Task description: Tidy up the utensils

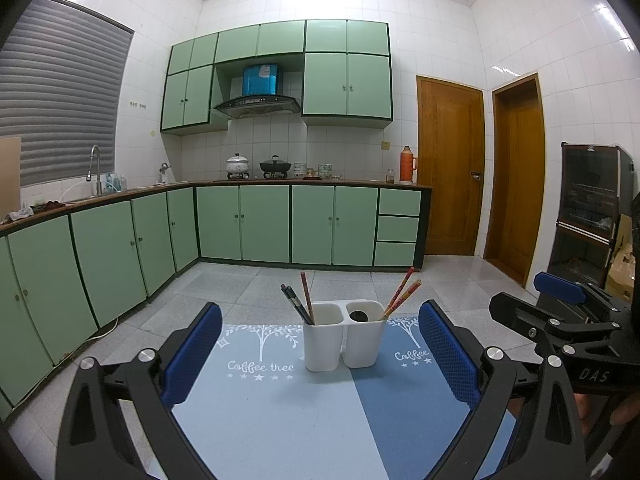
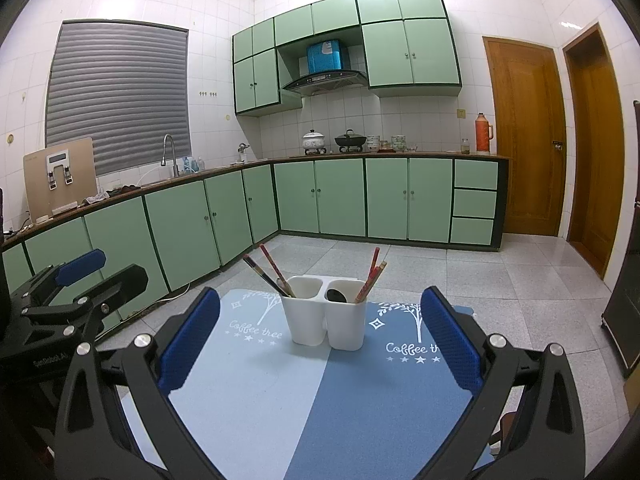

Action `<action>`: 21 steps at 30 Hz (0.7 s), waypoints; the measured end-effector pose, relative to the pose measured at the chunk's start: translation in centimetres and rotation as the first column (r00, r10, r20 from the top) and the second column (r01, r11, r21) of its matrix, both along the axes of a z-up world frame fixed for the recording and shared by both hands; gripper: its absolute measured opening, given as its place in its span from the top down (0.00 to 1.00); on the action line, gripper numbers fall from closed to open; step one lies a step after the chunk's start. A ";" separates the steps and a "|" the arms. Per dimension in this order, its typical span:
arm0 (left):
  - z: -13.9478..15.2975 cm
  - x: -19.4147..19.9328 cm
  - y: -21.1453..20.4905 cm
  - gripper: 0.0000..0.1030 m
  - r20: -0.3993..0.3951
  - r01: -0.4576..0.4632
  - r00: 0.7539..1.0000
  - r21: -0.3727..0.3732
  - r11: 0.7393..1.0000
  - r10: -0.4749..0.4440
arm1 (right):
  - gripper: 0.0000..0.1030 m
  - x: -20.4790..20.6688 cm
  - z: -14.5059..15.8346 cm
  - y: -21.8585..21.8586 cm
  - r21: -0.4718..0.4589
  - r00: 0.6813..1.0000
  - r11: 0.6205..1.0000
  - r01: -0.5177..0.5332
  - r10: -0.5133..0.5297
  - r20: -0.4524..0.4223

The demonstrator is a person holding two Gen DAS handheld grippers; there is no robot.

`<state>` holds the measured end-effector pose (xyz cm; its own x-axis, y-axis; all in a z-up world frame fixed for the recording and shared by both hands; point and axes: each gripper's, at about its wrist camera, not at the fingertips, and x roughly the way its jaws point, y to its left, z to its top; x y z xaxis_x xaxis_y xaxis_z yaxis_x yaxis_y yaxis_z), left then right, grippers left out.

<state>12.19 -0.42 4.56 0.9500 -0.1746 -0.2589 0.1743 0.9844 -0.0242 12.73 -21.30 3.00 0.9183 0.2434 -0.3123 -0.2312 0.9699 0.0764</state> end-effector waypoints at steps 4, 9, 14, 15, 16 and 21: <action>0.0 0.0 0.1 0.06 -0.001 -0.001 1.000 -0.001 1.000 0.001 | 0.05 0.0 0.0 0.0 -0.001 1.000 1.000 0.000 0.000 0.000; -0.1 0.0 0.1 0.06 -0.002 -0.003 1.000 -0.001 1.000 0.003 | 0.05 0.0 0.0 0.1 0.000 1.000 1.000 0.000 0.000 -0.001; -0.1 -0.1 0.2 0.06 -0.003 -0.004 1.000 -0.002 1.000 0.004 | 0.05 0.0 0.1 0.0 0.000 1.000 1.000 0.000 0.000 0.000; -0.1 -0.1 0.2 0.06 -0.002 -0.003 1.000 -0.003 1.000 0.003 | 0.05 0.0 0.1 0.1 0.000 1.000 1.000 0.000 0.000 0.001; -0.1 -0.1 0.2 0.06 -0.002 -0.004 1.000 -0.002 1.000 0.004 | 0.05 0.0 0.1 0.1 -0.001 1.000 1.000 0.001 -0.001 0.000; 0.0 -0.1 0.2 0.06 -0.003 -0.004 1.000 -0.001 1.000 0.004 | 0.05 0.1 0.1 0.0 0.000 1.000 1.000 0.000 0.000 0.000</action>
